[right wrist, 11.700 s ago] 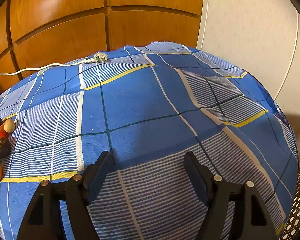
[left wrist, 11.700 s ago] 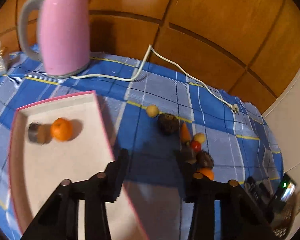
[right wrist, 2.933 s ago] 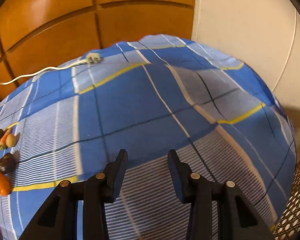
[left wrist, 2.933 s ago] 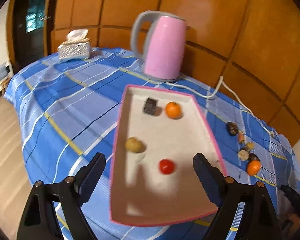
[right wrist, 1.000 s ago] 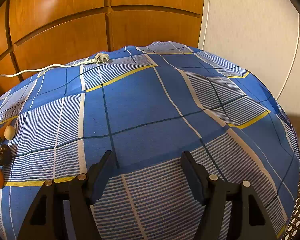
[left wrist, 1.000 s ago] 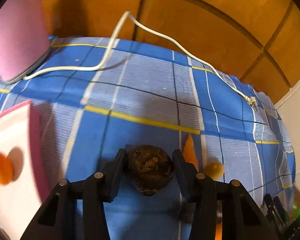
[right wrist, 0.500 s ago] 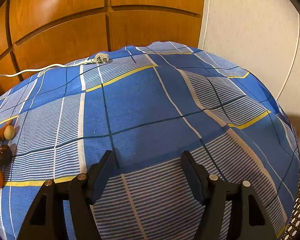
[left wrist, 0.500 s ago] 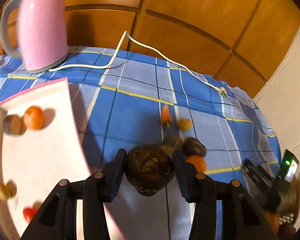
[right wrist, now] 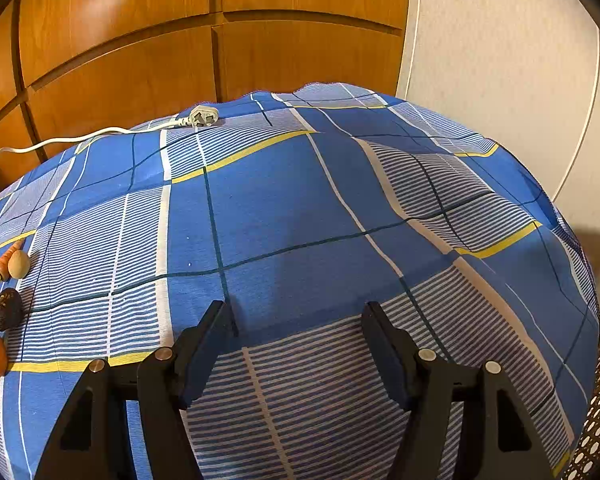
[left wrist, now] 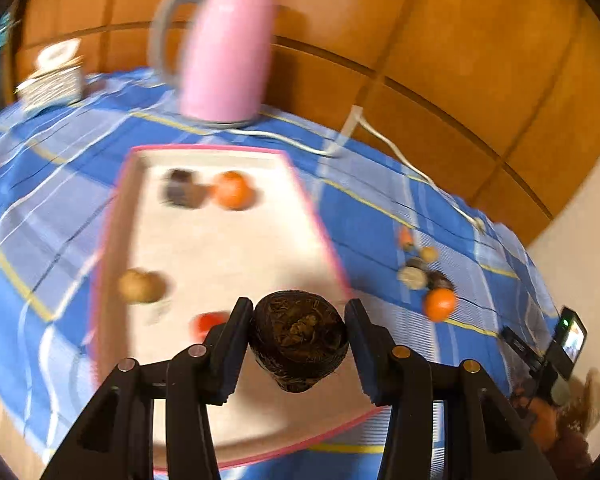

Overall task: Organize fruits
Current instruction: 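Carry the dark round item into the tray and open the left tool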

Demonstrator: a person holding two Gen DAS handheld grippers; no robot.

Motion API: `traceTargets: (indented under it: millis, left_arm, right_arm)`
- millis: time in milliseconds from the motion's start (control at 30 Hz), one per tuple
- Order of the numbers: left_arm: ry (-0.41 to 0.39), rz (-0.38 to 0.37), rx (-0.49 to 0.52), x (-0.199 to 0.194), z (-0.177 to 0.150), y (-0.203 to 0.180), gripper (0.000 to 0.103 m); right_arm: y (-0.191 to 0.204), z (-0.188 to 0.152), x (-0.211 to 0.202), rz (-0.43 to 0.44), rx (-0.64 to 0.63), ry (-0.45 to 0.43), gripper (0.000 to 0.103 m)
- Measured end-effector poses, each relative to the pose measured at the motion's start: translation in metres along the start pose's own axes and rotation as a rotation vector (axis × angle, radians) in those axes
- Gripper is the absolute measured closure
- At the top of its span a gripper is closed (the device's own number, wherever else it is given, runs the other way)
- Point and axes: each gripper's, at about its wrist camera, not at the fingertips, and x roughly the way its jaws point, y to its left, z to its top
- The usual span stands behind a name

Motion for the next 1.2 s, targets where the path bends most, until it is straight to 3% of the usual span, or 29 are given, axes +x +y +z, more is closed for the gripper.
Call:
traceTargets:
  millis: [133,300,767,867,1000,1200]
  left_arm:
    - [-0.009,0.034,-0.094,-0.004,0.004,0.036,0.055]
    - [-0.025,0.046,-0.143,0.004,0.022,0.052,0.055]
    - [-0.038,0.152,-0.112,0.047,0.06,0.072,0.054]
    - [-0.047,0.163,-0.113,0.044,0.06,0.071,0.051]
    - [-0.059,0.208,-0.129,0.033,0.051,0.068,0.04]
    - [-0.073,0.258,-0.168,0.011,0.026,0.067,0.036]
  right_arm:
    - [0.0,0.0,0.0,-0.005,-0.005,0.0,0.033]
    - [0.001,0.0,0.0,-0.01,-0.011,0.0,0.033]
    - [0.001,0.0,0.0,-0.014,-0.011,0.0,0.033]
    - [0.001,0.0,0.0,-0.014,-0.011,0.001,0.033]
    - [0.001,0.0,0.0,-0.015,-0.011,0.001,0.033]
    - [0.001,0.0,0.0,-0.015,-0.011,0.001,0.033]
